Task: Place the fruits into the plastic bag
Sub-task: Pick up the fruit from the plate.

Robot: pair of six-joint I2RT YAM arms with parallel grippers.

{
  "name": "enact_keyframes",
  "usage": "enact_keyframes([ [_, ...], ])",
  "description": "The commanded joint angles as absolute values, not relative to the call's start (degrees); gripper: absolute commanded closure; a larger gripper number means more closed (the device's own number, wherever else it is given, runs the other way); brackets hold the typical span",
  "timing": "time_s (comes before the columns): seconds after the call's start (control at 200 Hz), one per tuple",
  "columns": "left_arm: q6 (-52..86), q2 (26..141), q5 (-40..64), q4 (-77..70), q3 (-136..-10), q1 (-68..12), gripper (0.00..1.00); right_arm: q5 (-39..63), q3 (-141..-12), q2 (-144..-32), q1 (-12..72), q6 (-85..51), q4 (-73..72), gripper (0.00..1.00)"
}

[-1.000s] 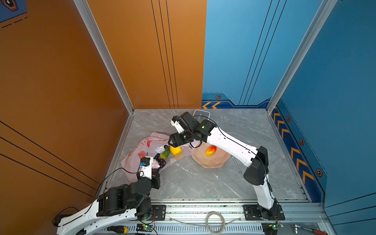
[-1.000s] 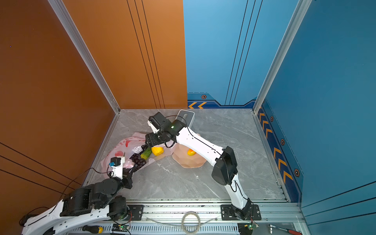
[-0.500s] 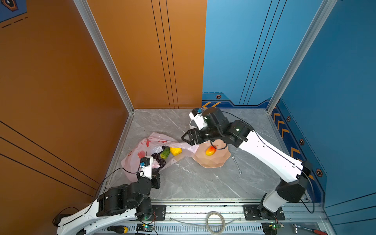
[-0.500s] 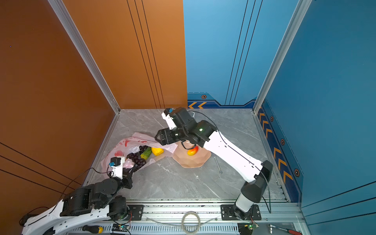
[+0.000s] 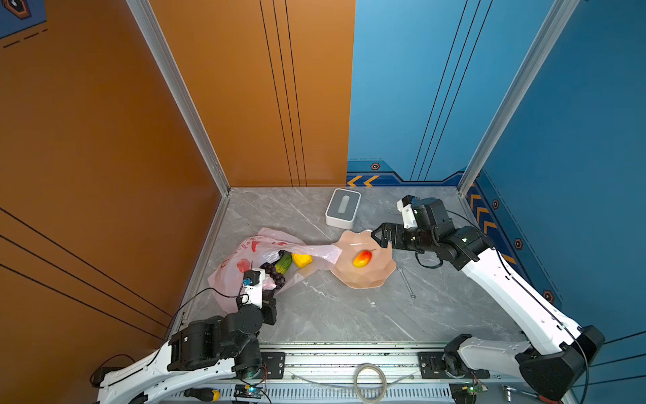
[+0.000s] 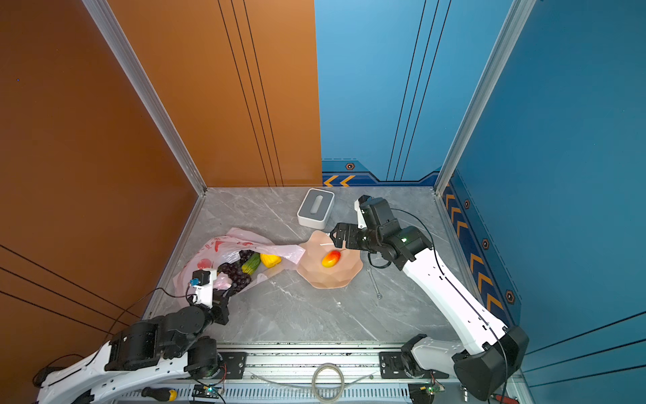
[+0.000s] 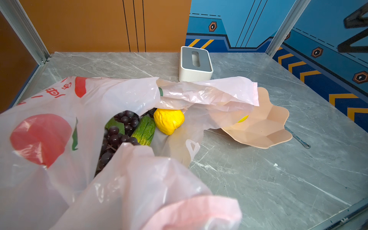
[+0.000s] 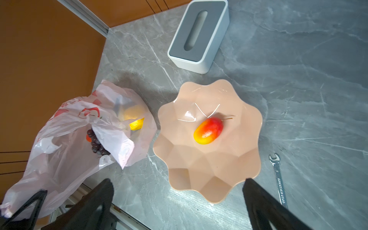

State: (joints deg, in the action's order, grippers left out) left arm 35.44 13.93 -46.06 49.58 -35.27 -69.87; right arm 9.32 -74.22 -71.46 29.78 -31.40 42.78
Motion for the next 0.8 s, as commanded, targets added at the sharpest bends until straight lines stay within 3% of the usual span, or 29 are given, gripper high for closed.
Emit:
enact_keyframes([
  [0.0, 35.5, 14.3, -46.4, 49.7, -35.1, -70.6, 1.0, 9.2, -71.7, -72.0, 29.3, -32.9, 40.9, 0.0],
  [0.491, 35.4, 12.8, -46.9, 49.7, -34.8, -72.5, 1.0, 8.5, -71.8, -88.4, 33.0, -38.2, 33.4, 0.0],
  [0.796, 35.8, 10.7, -48.6, 50.3, -34.7, -74.9, 1.0, 4.7, -70.4, -93.1, 34.7, -43.9, 28.3, 0.0],
])
